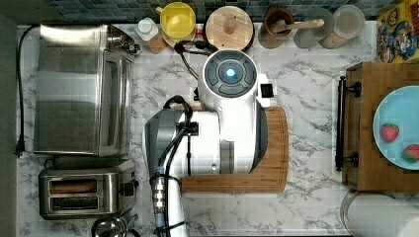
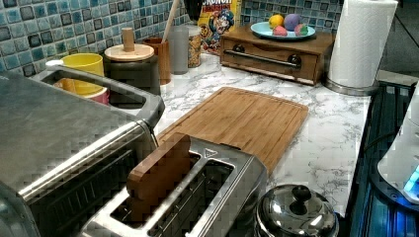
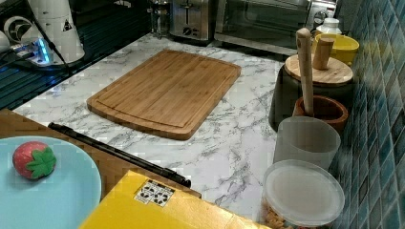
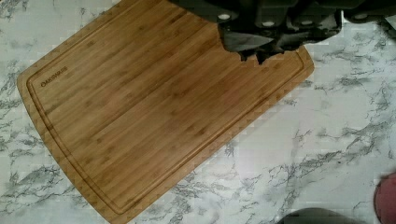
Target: Turn on the toaster.
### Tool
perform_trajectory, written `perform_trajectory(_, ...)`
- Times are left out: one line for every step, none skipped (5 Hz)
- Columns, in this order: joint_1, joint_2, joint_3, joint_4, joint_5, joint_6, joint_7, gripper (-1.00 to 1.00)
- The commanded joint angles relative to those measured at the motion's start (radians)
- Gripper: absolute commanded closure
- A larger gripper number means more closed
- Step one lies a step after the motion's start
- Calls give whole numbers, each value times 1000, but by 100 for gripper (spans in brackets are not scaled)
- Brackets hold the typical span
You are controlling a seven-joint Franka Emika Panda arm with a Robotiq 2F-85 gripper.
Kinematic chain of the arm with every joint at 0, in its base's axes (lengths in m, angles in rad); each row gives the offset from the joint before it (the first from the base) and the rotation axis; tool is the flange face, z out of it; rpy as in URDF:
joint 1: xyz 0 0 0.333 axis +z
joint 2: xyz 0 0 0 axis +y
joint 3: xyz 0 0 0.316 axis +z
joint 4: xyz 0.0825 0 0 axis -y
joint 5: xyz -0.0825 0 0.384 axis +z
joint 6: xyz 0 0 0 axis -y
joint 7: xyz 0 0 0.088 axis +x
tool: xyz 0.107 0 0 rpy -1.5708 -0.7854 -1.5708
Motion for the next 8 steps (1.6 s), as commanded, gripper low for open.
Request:
perform_trajectory(-3, 0, 4, 0, 3, 5, -12, 100)
perform_trajectory(25, -47, 29, -95, 23, 49, -63, 100)
perform_trajectory(72, -89, 67, -216, 38, 113, -118, 100)
perform_trajectory(99, -126, 102, -299, 76, 169, -131, 100)
perform_trajectory(137, -177, 127, -386, 97, 225, -140, 100)
perform_trajectory(140, -199, 171, -451, 130, 256, -169, 100)
perform_trajectory(146, -208, 189, -476, 139, 256, -189, 100)
perform_trajectory(99, -269, 276, -544, 187, 281, -245, 100)
